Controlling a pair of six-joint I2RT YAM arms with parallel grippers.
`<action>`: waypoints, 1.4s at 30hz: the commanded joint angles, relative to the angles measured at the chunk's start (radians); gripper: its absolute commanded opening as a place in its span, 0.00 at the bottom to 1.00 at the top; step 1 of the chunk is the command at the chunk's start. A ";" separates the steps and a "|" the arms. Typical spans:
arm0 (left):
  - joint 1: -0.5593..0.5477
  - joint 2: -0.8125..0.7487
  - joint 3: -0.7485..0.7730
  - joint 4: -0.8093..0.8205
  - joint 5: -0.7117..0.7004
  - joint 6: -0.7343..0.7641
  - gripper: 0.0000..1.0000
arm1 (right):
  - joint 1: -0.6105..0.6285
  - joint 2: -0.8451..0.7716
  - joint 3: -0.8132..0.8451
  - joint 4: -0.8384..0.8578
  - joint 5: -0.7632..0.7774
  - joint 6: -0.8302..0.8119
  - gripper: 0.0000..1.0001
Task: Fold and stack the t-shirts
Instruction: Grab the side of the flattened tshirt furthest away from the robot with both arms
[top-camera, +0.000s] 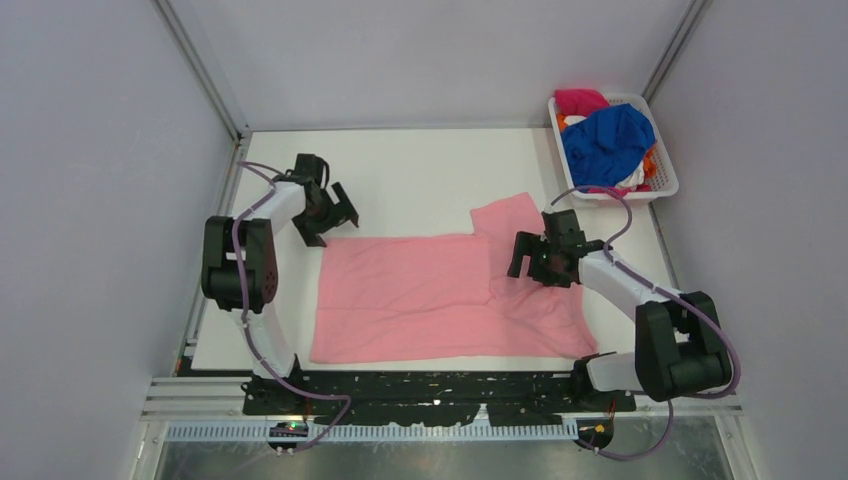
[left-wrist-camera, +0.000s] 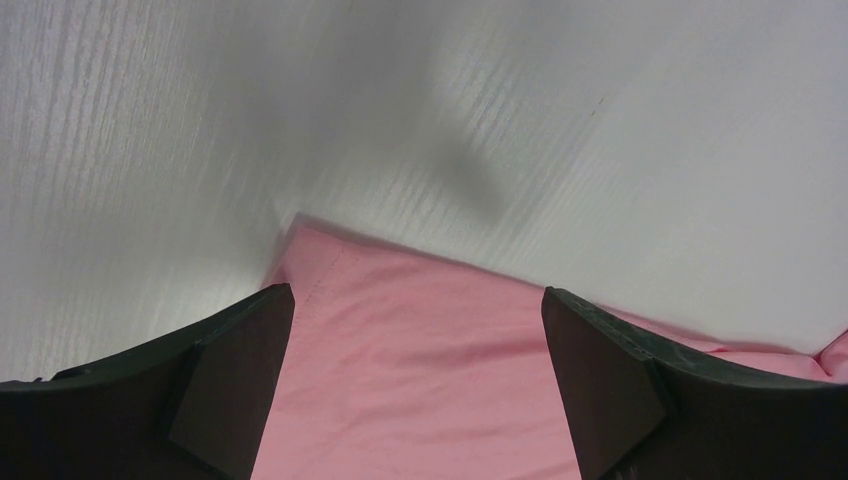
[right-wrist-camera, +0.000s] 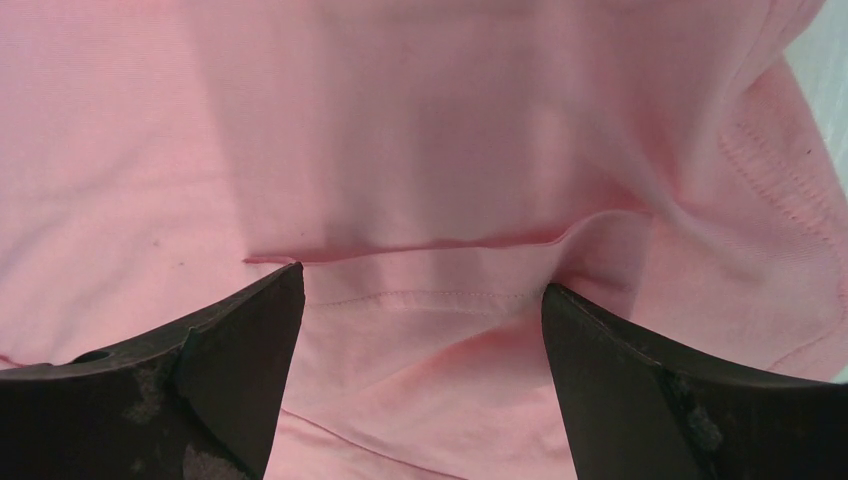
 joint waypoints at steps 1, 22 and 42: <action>0.003 -0.082 -0.042 0.009 -0.011 0.001 1.00 | -0.018 0.040 -0.020 0.062 0.021 0.050 0.95; 0.006 -0.044 -0.056 0.197 0.041 0.014 0.99 | -0.191 0.021 -0.079 0.096 0.049 0.082 0.95; -0.061 0.057 0.018 0.101 0.070 -0.019 0.93 | -0.243 -0.021 -0.070 0.104 0.036 0.066 0.95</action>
